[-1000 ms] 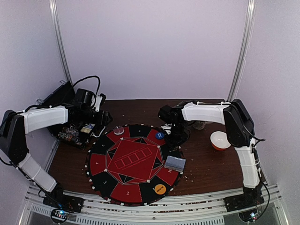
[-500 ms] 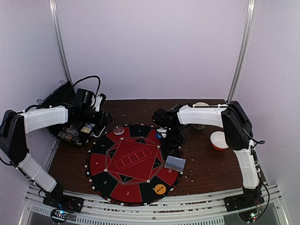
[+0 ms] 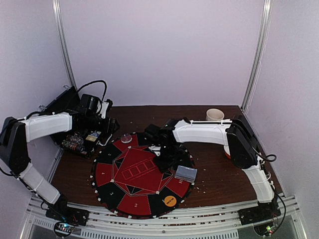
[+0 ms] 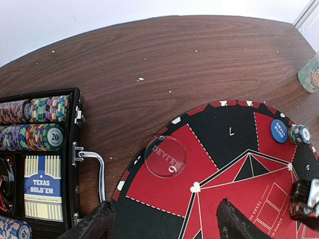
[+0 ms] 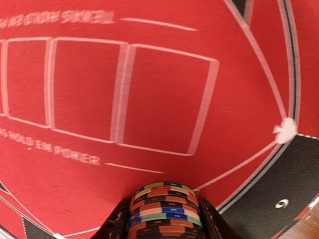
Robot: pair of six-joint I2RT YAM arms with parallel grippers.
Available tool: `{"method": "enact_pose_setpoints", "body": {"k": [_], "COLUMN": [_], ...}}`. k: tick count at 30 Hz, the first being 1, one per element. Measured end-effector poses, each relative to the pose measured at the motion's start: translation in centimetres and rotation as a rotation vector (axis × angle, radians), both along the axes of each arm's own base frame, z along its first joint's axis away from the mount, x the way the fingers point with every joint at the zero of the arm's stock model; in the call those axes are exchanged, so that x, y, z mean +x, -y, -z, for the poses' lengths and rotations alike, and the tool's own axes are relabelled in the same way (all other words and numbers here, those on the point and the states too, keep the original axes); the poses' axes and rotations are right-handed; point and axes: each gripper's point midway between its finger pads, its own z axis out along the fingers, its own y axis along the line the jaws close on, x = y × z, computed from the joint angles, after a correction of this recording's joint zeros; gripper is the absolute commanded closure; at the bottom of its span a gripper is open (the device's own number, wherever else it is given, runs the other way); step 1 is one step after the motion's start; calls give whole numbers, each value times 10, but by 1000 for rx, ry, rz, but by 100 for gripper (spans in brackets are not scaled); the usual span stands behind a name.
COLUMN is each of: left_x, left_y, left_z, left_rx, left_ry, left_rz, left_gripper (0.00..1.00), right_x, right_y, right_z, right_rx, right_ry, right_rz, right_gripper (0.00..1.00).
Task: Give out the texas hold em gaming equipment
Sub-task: Move the pile of poker chips to the big blind area.
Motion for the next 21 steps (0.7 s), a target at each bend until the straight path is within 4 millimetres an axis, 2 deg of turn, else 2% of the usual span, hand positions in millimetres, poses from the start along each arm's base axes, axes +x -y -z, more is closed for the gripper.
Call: {"method": "enact_pose_setpoints", "body": {"k": [7, 11, 16, 21], "left_x": [-1, -1, -2, -8], "left_y": [-1, -1, -1, -2], "left_z": [-7, -13, -16, -16], "left_rx": [-6, -10, -11, -17], "left_ry": [16, 30, 38, 34], "left_rz": [-1, 1, 4, 13], "left_gripper": [26, 26, 26, 26], "right_x": [-36, -58, -92, -135], "right_y": [-23, -27, -36, -46], "right_z": [1, 2, 2, 3], "right_rx": [-3, -11, -16, -28], "right_ry": [1, -1, -7, -13], "right_rz": [-114, -183, -286, -391], "right_gripper": [76, 76, 76, 76]}}
